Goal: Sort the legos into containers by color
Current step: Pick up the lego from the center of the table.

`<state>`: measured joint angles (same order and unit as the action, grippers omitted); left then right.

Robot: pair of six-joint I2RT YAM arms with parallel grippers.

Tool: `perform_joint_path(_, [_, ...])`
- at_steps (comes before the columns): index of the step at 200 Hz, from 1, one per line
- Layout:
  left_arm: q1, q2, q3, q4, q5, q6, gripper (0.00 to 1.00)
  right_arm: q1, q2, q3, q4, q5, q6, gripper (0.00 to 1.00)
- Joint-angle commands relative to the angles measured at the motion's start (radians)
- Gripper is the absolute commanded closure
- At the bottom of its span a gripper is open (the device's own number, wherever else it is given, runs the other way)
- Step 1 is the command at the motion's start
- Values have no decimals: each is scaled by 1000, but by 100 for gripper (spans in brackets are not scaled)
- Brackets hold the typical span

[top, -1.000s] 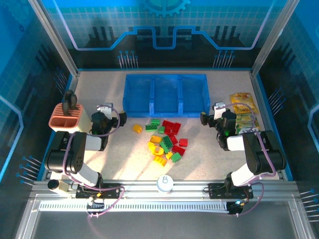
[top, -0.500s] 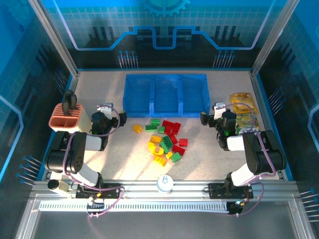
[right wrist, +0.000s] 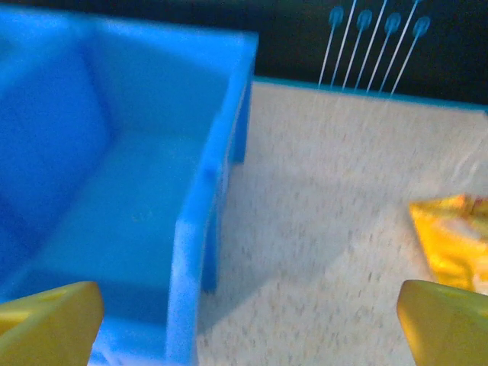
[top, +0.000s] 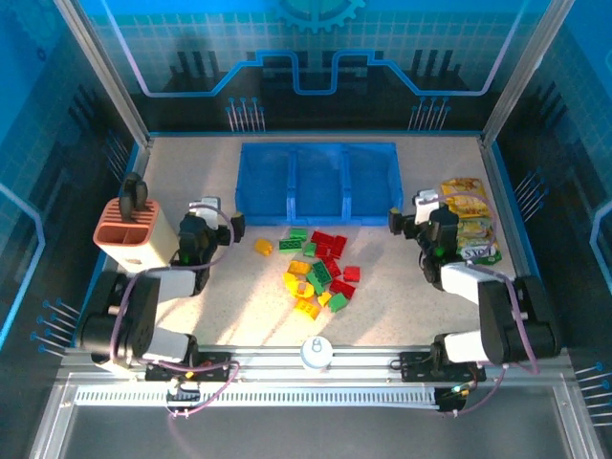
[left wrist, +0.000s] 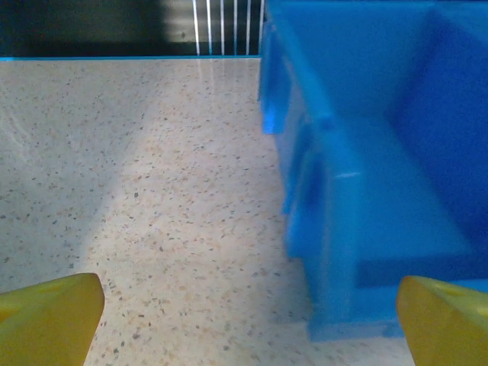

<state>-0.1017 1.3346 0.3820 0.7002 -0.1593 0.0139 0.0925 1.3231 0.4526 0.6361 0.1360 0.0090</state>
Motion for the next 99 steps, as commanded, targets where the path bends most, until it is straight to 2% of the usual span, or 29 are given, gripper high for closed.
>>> perform_joint_path(1, [-20,-203,203,-508,-149,-162,1,15,-119,158,-297,121,194,0])
perform_joint_path(12, [-16,-250,320,-753,-218,-320,1,-2,-159,297,-676,218,458,0])
perform_joint_path(19, [-14,-259,362,-870,-264,-411,1,-37,-156,364,-786,231,570,0])
perform_joint_path(26, [-10,-262,392,-991,-314,-546,1,-86,-141,392,-807,94,569,0])
perform_joint_path(27, [-8,-261,395,-1007,-316,-564,1,-99,-133,401,-808,35,559,0])
perform_joint_path(32, [10,-261,418,-1072,-282,-627,1,-119,-109,420,-834,-70,556,0])
perform_joint_path(45, [79,-267,429,-1101,16,-595,1,-113,-42,539,-972,-155,573,0])
perform_joint_path(53, [81,-268,447,-1139,85,-599,1,-92,-20,584,-1022,-189,556,0])
perform_joint_path(67, [48,-271,497,-1236,95,-616,1,-48,-16,618,-1063,-168,560,0])
perform_joint_path(82, [-18,-277,558,-1330,40,-600,1,-8,-19,649,-1105,-125,584,0])
perform_joint_path(99, [-85,-278,622,-1411,21,-585,1,31,36,771,-1267,-88,552,0])
